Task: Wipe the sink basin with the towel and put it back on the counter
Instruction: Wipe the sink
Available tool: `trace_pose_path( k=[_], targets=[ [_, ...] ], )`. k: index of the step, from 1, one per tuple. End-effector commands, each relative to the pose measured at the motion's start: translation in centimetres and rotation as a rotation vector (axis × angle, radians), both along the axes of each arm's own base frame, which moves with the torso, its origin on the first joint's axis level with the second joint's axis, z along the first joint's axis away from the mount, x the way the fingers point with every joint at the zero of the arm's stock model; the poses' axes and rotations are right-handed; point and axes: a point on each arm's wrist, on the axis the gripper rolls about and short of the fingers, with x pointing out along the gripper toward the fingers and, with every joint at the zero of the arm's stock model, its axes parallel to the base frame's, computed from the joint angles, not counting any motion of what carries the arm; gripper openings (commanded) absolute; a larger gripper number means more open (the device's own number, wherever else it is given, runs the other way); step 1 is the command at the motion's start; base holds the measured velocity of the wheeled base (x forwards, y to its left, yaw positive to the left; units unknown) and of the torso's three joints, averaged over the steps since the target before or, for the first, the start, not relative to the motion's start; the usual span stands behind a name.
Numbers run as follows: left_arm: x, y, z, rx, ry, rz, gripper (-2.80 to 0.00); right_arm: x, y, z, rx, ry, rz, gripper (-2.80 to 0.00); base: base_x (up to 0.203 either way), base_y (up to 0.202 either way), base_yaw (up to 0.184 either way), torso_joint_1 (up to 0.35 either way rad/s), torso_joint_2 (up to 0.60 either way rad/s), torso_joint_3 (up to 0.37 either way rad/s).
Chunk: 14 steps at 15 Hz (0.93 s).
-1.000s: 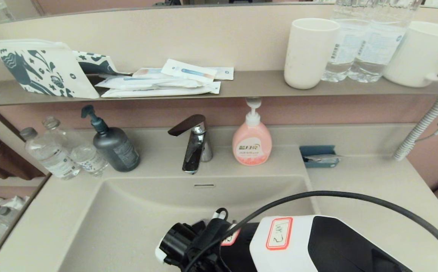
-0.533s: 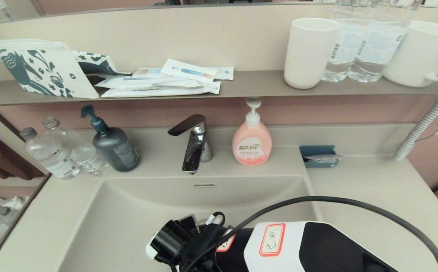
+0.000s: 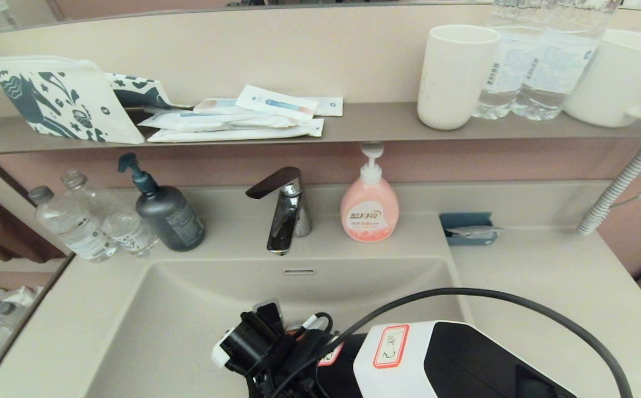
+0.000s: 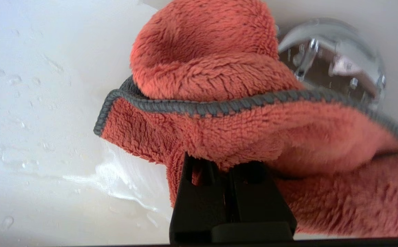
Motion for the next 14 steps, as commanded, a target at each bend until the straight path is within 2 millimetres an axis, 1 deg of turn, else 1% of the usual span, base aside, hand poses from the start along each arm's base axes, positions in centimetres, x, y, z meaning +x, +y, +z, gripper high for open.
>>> trace_pose_path(
  k=[1,4,5,7,8,9,11,12,14],
  targets=[
    [0.0,0.0,0.0,0.000,0.001,0.000,-2.80,0.4,0.0,1.5,0.030,-0.039,0.003,-2.80,0.000,0.000,0.000,0.000,0.00,0.000],
    [0.0,0.0,0.0,0.000,0.001,0.000,-2.80,0.7,-0.2,2.4,0.031,-0.074,-0.017,-2.80,0.000,0.000,0.000,0.000,0.00,0.000],
    [0.0,0.0,0.0,0.000,0.000,0.000,-2.80,1.1,-0.4,2.6,0.035,-0.084,-0.030,-2.80,0.000,0.000,0.000,0.000,0.00,0.000],
    [0.0,0.0,0.0,0.000,0.001,0.000,-2.80,1.4,-0.6,4.3,0.074,-0.102,-0.038,-2.80,0.000,0.000,0.000,0.000,0.00,0.000],
    [0.0,0.0,0.0,0.000,0.001,0.000,-2.80,1.2,-0.7,5.1,0.085,-0.103,-0.032,-2.80,0.000,0.000,0.000,0.000,0.00,0.000],
    [0.0,0.0,0.0,0.000,0.001,0.000,-2.80,0.7,-0.6,5.4,0.075,-0.091,-0.017,-2.80,0.000,0.000,0.000,0.000,0.00,0.000],
    [0.0,0.0,0.0,0.000,0.001,0.000,-2.80,-0.6,-0.3,5.0,0.034,-0.064,0.010,-2.80,0.000,0.000,0.000,0.000,0.00,0.000],
    [0.0,0.0,0.0,0.000,0.001,0.000,-2.80,-1.0,0.0,4.9,0.035,-0.064,0.016,-2.80,0.000,0.000,0.000,0.000,0.00,0.000],
    [0.0,0.0,0.0,0.000,0.001,0.000,-2.80,-1.2,0.0,5.7,0.051,-0.074,0.019,-2.80,0.000,0.000,0.000,0.000,0.00,0.000]
  ],
)
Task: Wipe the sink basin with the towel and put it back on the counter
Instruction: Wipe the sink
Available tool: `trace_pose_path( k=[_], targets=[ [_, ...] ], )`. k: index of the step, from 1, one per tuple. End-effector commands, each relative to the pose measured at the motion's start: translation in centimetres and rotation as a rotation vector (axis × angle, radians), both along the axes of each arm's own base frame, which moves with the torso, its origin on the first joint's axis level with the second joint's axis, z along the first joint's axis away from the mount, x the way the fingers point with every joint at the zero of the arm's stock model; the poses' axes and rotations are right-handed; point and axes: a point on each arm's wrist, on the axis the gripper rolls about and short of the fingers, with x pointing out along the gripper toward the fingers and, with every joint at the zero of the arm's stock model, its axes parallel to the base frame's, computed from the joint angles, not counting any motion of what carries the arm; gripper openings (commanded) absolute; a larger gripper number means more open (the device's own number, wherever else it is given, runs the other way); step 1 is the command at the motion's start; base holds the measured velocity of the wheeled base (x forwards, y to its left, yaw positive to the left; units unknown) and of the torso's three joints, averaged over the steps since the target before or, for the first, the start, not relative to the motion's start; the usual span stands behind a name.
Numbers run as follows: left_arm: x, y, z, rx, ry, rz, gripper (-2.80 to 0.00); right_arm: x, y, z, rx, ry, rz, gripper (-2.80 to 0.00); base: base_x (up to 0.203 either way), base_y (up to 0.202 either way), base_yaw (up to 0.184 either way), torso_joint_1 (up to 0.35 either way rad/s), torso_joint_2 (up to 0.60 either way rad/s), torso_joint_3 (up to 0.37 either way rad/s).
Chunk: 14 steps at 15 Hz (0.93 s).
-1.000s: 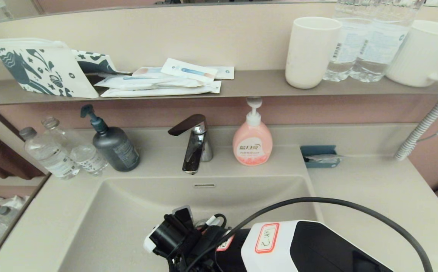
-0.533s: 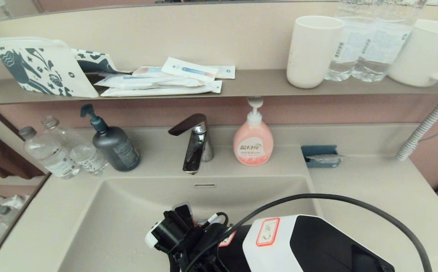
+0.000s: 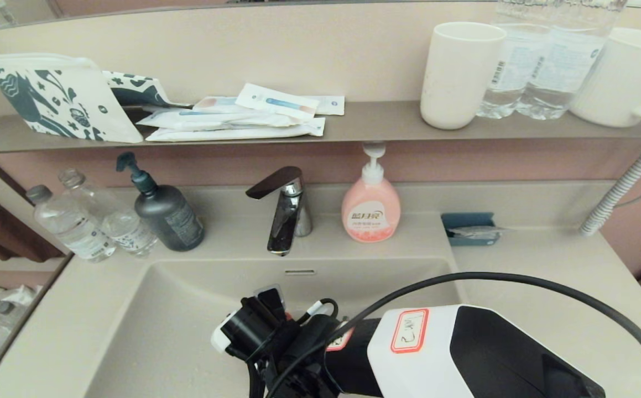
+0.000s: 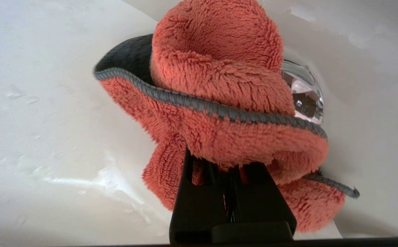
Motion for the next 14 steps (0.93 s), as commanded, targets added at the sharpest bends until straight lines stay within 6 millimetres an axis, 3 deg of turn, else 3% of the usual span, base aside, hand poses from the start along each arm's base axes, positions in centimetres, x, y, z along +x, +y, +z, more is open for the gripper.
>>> trace_pose_path(
  k=[1,4,9,12,14],
  targets=[
    [0.0,0.0,0.0,0.000,0.001,0.001,-2.80,-0.3,0.0,1.6,0.028,-0.013,0.004,-2.80,0.000,0.000,0.000,0.000,0.00,0.000],
    [0.0,0.0,0.0,0.000,0.002,0.001,-2.80,0.2,-0.7,3.6,0.062,-0.035,-0.013,-2.80,0.000,0.000,0.000,0.000,0.00,0.000],
    [0.0,0.0,0.0,0.000,0.002,0.001,-2.80,3.1,-3.4,6.9,0.096,-0.096,-0.117,-2.80,0.000,0.000,0.000,0.000,0.00,0.000],
    [0.0,0.0,0.0,0.000,0.002,0.001,-2.80,3.1,-4.0,8.1,0.084,-0.115,-0.125,-2.80,0.000,0.000,0.000,0.000,0.00,0.000],
    [0.0,0.0,0.0,0.000,0.002,0.001,-2.80,2.9,-4.5,7.6,0.010,-0.087,-0.126,-2.80,0.000,0.000,0.000,0.000,0.00,0.000]
  ],
)
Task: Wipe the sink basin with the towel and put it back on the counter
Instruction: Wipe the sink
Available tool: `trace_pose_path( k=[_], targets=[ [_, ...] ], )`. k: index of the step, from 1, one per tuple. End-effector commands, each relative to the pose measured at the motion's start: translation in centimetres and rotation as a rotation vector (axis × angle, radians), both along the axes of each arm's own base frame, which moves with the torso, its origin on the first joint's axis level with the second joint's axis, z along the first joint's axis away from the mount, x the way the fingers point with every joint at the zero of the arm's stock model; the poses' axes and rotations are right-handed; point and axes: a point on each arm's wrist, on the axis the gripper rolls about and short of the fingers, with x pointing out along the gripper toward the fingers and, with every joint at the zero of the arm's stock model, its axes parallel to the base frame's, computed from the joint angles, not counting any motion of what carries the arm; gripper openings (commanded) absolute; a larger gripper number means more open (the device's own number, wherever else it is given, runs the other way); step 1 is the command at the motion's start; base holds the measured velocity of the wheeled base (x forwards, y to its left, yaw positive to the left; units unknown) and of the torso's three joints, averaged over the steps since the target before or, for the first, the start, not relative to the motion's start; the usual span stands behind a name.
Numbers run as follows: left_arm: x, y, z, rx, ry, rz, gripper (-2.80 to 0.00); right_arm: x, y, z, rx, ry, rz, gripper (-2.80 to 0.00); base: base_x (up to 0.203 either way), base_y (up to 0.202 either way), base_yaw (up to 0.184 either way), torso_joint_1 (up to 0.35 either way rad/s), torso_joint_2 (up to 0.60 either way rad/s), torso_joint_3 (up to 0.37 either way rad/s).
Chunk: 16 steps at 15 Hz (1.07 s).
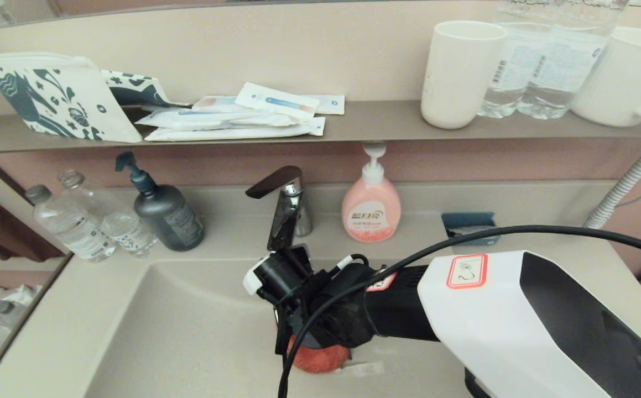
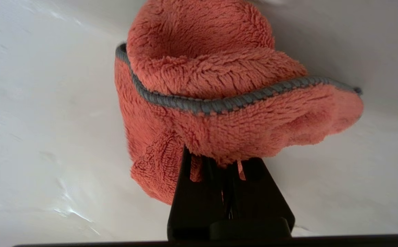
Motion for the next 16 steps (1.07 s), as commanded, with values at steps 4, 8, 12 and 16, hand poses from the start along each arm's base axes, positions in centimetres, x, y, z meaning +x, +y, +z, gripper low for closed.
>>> trace_pose_path(
  k=[4,8,12,16],
  targets=[
    [0.0,0.0,0.0,0.000,0.001,0.000,-2.80,-1.9,-1.5,1.0,-0.130,0.082,0.003,-2.80,0.000,0.000,0.000,0.000,0.00,0.000],
    [0.0,0.0,0.0,0.000,0.002,0.000,-2.80,-3.1,-0.3,-1.3,-0.185,0.118,0.034,-2.80,0.000,0.000,0.000,0.000,0.00,0.000],
    [0.0,0.0,0.0,0.000,0.002,0.000,-2.80,-4.3,1.9,-3.7,-0.167,0.118,0.071,-2.80,0.000,0.000,0.000,0.000,0.00,0.000],
    [0.0,0.0,0.0,0.000,0.002,0.000,-2.80,-3.7,3.1,-7.5,-0.171,0.104,0.079,-2.80,0.000,0.000,0.000,0.000,0.00,0.000]
  ],
)
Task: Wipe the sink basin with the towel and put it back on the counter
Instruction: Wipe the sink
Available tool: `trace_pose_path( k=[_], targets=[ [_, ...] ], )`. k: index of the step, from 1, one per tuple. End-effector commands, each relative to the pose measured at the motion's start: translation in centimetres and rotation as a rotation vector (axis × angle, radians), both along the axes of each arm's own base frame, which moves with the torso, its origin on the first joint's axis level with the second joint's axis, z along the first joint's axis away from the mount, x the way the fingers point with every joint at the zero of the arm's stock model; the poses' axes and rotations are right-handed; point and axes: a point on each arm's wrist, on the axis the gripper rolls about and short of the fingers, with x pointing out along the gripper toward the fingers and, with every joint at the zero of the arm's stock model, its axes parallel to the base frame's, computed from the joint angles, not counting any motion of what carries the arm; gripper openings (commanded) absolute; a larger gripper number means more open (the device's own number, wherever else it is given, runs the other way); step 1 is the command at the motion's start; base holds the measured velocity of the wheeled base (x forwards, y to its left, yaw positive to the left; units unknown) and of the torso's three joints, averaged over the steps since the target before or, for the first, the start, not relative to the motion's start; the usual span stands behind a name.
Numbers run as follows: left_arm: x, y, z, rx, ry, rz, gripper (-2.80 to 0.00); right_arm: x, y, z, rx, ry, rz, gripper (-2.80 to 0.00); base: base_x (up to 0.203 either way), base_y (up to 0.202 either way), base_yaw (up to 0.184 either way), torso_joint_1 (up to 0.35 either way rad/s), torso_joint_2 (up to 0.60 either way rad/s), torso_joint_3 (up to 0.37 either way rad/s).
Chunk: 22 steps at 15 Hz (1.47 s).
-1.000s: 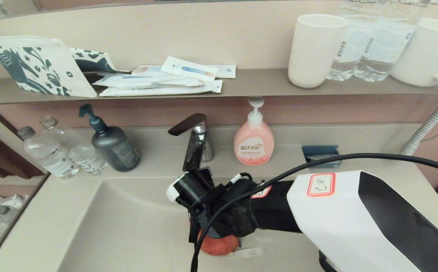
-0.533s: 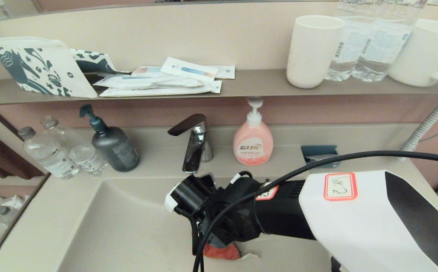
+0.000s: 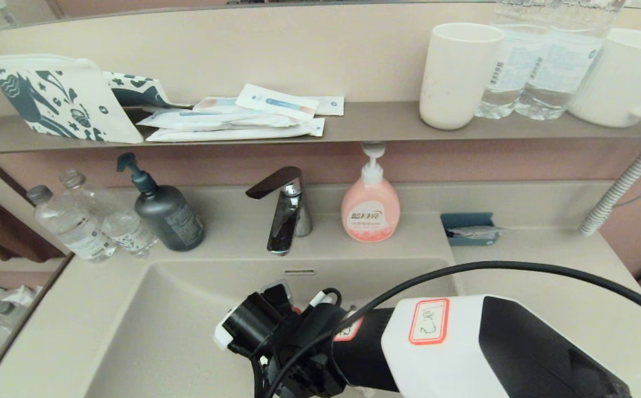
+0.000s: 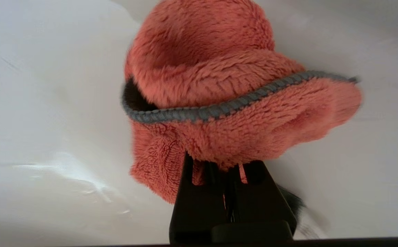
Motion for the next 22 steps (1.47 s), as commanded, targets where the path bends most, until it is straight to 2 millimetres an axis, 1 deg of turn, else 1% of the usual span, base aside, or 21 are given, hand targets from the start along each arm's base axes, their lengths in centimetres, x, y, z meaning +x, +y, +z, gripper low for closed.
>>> trace_pose_path(
  k=[1,3,4,6,8,10,13,15,19,22],
  targets=[
    [0.0,0.0,0.0,0.000,0.001,0.000,-2.80,0.7,0.2,-3.8,-0.068,0.019,0.004,-2.80,0.000,0.000,0.000,0.000,0.00,0.000],
    [0.0,0.0,0.0,0.000,0.001,0.000,-2.80,2.6,-0.3,-5.4,-0.105,-0.025,-0.007,-2.80,0.000,0.000,0.000,0.000,0.00,0.000],
    [0.0,0.0,0.0,0.000,0.001,0.000,-2.80,3.4,-0.7,-5.9,-0.122,-0.045,-0.020,-2.80,0.000,0.000,0.000,0.000,0.00,0.000],
    [0.0,0.0,0.0,0.000,0.001,0.000,-2.80,4.5,-1.3,-5.9,-0.135,-0.066,-0.049,-2.80,0.000,0.000,0.000,0.000,0.00,0.000],
    [0.0,0.0,0.0,0.000,0.001,0.000,-2.80,4.9,-1.7,-5.6,-0.143,-0.077,-0.069,-2.80,0.000,0.000,0.000,0.000,0.00,0.000],
    [0.0,0.0,0.0,0.000,0.001,0.000,-2.80,5.1,-2.4,-4.8,-0.163,-0.077,-0.088,-2.80,0.000,0.000,0.000,0.000,0.00,0.000],
    [0.0,0.0,0.0,0.000,0.001,0.000,-2.80,4.7,-3.4,-3.8,-0.206,-0.069,-0.104,-2.80,0.000,0.000,0.000,0.000,0.00,0.000],
    [0.0,0.0,0.0,0.000,0.001,0.000,-2.80,4.5,-4.7,-2.8,-0.225,-0.062,-0.117,-2.80,0.000,0.000,0.000,0.000,0.00,0.000],
    [0.0,0.0,0.0,0.000,0.001,0.000,-2.80,5.1,-8.0,0.7,-0.215,-0.071,-0.175,-2.80,0.000,0.000,0.000,0.000,0.00,0.000],
    [0.0,0.0,0.0,0.000,0.001,0.000,-2.80,5.9,-10.2,2.8,-0.209,-0.085,-0.214,-2.80,0.000,0.000,0.000,0.000,0.00,0.000]
  ],
)
